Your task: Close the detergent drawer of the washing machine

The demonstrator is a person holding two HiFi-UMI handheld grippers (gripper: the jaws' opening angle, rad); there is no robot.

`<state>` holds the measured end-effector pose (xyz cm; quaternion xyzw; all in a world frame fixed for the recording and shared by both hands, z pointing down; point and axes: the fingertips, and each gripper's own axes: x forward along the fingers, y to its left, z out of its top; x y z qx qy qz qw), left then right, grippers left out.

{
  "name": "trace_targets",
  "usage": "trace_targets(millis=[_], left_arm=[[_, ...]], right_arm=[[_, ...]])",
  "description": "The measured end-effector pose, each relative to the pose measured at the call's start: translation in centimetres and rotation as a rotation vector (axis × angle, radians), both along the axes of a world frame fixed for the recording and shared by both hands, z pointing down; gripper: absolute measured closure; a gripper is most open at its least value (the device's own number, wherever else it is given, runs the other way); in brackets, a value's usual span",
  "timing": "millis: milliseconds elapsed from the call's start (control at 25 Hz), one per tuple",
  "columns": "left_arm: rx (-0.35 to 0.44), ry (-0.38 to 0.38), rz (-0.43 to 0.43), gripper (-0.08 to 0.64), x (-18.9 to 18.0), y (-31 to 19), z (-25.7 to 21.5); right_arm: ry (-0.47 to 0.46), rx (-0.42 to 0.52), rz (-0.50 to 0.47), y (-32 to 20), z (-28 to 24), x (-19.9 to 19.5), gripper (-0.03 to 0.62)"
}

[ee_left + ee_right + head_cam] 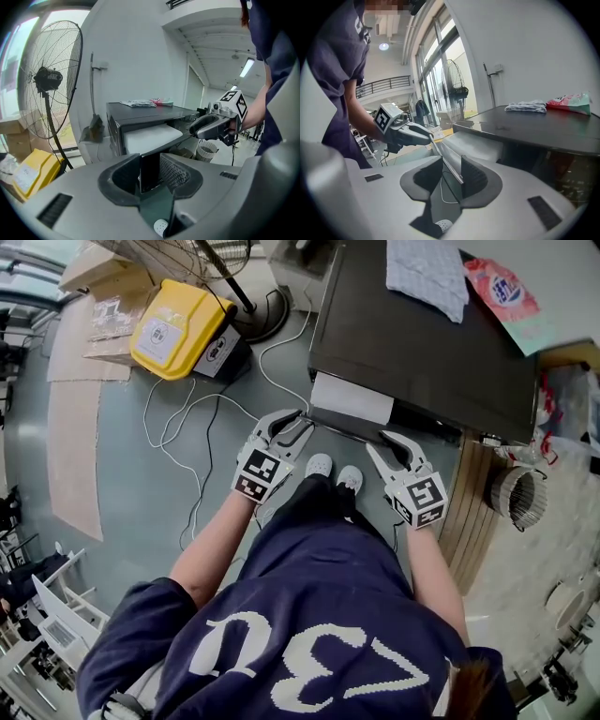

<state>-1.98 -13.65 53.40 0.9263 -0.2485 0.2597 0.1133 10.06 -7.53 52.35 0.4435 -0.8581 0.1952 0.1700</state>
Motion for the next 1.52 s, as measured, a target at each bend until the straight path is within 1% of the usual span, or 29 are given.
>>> trace_targets(millis=[240, 360, 560, 680, 760, 920, 1520], left_arm=[[0.017, 0.010, 0.007, 0.416, 0.9, -1.5, -0.3], [0.021, 0.015, -0.006, 0.414, 1.1, -2.0, -0.3], [0.025, 0.013, 0.000, 0.414, 1.2, -2.3, -0.1], [0.028, 0.011, -0.007, 0.414, 1.3, -2.3, -0.1], [0.028, 0.013, -0.016, 0.414, 1.3, -2.4, -0.1], [0.031, 0.013, -0.025, 0.414, 1.5, -2.7, -0.2], [0.040, 0.014, -0.060, 0.414, 1.9, -4.2, -0.2]], right_arm=[[-0.012, 0.034, 0.085, -1.7, -0.4, 1.3, 0.421], [-0.033, 0.029, 0.112, -1.9, -0.3, 1.6, 0.377], [0.035, 0.031, 0.180, -1.5, 0.4, 3.0, 0.379], [0.049, 0.017, 0.210, -1.0, 0.8, 3.6, 0.404], [0.048, 0.010, 0.207, -0.6, 0.9, 3.6, 0.452], [0.057, 0.003, 0.227, -0.9, 1.0, 4.0, 0.486], [0.073, -0.003, 0.279, -2.4, 0.9, 4.5, 0.488]])
